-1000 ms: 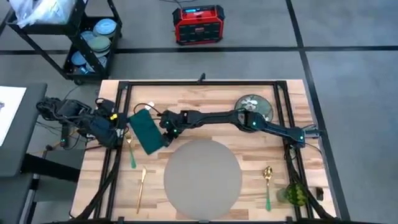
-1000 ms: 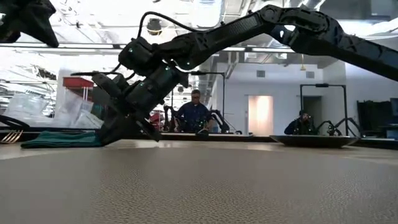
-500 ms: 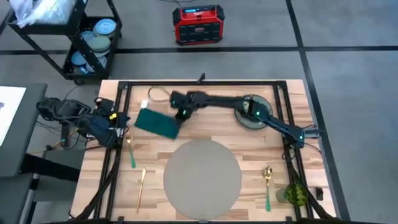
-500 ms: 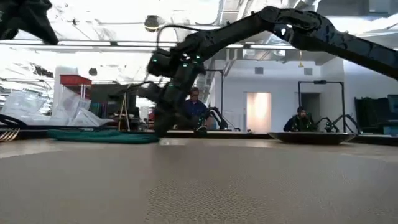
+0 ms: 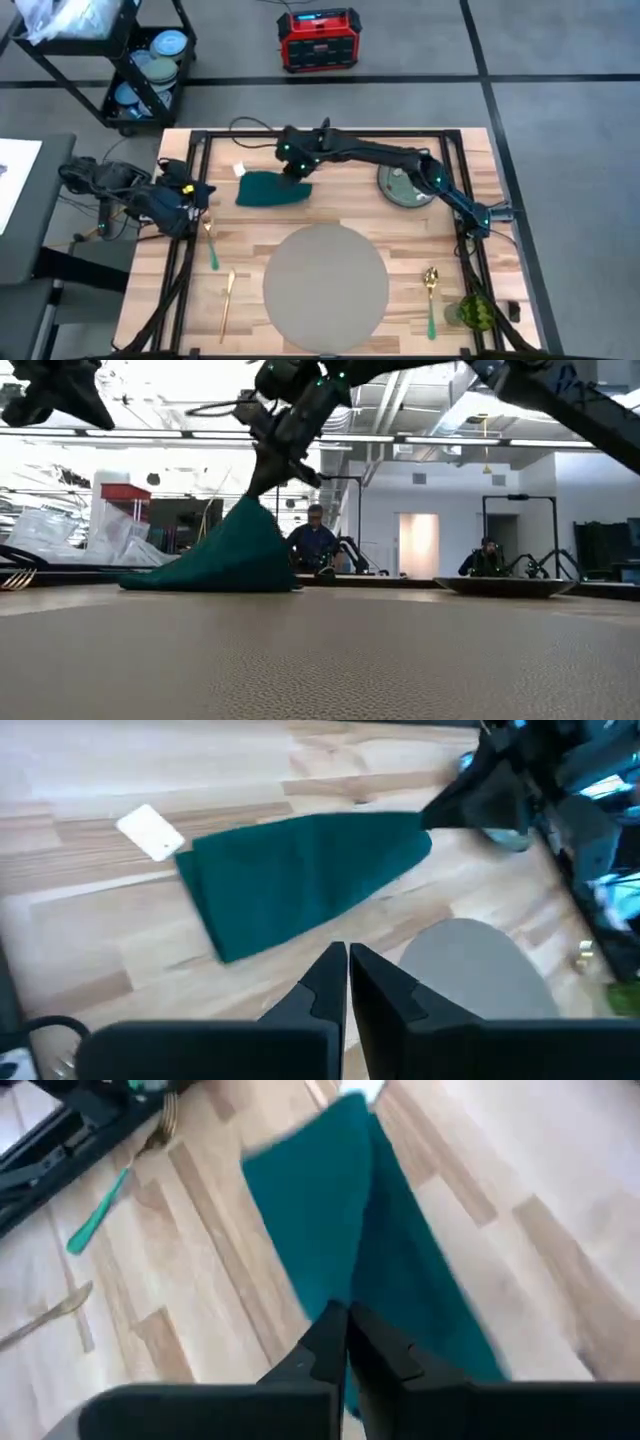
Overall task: Set table place
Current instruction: Fold the green napkin, then put the green fork on the green napkin
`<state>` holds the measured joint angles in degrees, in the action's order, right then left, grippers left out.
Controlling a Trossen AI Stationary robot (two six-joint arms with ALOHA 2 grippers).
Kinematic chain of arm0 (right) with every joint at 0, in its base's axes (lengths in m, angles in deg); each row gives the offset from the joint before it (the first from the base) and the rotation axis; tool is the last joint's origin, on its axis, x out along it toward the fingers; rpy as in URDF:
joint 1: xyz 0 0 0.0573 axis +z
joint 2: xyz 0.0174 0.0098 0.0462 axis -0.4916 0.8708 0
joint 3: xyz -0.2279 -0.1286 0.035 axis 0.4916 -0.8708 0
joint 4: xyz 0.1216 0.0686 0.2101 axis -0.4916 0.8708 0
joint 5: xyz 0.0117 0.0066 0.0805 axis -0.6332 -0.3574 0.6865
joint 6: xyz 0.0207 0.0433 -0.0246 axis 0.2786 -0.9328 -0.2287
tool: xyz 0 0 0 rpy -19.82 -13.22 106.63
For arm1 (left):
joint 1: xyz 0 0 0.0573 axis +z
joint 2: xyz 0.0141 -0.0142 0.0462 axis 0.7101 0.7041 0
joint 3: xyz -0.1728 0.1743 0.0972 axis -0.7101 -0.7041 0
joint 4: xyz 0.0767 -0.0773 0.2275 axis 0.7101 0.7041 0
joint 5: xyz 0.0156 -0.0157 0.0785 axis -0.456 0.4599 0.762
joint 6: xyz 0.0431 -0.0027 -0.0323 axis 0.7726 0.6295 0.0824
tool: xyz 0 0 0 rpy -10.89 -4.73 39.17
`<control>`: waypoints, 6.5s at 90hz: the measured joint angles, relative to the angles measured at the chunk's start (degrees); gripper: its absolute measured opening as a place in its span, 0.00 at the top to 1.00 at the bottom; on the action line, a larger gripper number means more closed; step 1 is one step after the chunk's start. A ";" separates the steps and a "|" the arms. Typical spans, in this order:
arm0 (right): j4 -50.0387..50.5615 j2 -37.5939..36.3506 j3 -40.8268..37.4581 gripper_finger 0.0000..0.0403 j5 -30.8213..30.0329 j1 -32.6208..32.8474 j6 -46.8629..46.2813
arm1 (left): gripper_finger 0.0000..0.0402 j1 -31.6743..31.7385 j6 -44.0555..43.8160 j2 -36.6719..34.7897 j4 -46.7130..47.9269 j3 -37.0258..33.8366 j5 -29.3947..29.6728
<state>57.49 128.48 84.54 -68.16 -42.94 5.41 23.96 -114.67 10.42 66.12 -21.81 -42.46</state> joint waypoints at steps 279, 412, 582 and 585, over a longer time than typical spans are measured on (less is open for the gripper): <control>13.36 -41.14 -1.07 0.72 -5.06 -23.99 25.09 | 1.00 -12.17 -61.22 43.00 -22.53 -17.75 -34.42; 14.33 -41.14 -1.07 0.72 -6.75 -19.43 25.54 | 1.00 -12.11 -56.24 43.97 3.80 -8.83 -46.90; 21.31 -41.16 -1.05 0.72 -6.31 -19.56 28.55 | 1.00 15.14 70.26 17.86 -27.64 -12.42 -34.84; 21.23 -41.16 -1.05 0.72 -6.31 -19.29 28.78 | 1.00 16.19 68.91 16.07 -24.54 -12.38 -34.82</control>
<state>78.71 87.32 83.49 -74.47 -62.23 34.19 40.15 -45.76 26.49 41.57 -34.19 -77.28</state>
